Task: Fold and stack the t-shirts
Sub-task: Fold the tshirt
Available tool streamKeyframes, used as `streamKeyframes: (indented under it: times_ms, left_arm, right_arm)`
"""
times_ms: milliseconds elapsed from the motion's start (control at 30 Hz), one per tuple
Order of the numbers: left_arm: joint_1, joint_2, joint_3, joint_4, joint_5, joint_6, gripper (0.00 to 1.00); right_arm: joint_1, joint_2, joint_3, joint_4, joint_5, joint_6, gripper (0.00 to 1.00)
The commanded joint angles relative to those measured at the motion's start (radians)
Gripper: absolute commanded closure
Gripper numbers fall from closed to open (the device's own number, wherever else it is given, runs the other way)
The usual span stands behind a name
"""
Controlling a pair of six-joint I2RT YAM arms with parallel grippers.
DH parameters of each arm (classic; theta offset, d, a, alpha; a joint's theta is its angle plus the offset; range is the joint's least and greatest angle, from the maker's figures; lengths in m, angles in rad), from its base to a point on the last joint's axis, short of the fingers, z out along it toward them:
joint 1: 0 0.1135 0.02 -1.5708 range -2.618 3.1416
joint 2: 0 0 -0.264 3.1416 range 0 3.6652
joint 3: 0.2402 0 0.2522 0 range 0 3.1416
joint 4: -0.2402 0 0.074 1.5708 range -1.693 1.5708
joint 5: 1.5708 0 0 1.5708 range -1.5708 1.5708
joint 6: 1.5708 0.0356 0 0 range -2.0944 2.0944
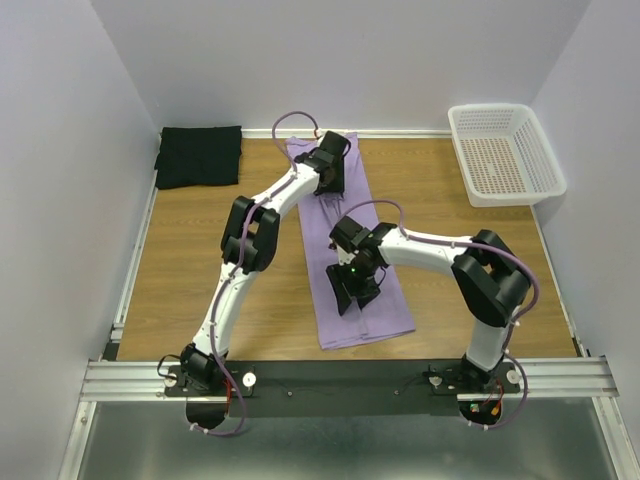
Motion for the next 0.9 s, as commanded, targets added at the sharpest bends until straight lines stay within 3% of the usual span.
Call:
streamKeyframes:
  times_ms: [0, 267, 500, 700, 867]
  left_arm:
    - [0.058, 0.063, 0.032, 0.041, 0.052, 0.030, 0.37]
    - [0.103, 0.074, 0.043, 0.163, 0.198, 0.015, 0.32]
    - [0.104, -0.152, -0.090, 0.268, 0.196, 0.004, 0.21]
    - [0.066, -0.319, -0.251, 0.244, 0.172, -0.045, 0.25]
    - [0.035, -0.350, -0.348, 0.244, 0.113, -0.123, 0.33]
  right_arm:
    - [0.011, 0.116, 0.031, 0.108, 0.022, -0.011, 0.34]
    - [0.012, 0.109, 0.103, 0.114, 0.151, -0.014, 0.33]
    - [0.012, -0.012, 0.083, 0.112, 0.174, 0.029, 0.33]
    - [0.011, -0.185, -0.029, 0.111, 0.270, 0.094, 0.33]
    - [-0.012, -0.304, -0.107, 0.108, 0.353, 0.130, 0.33]
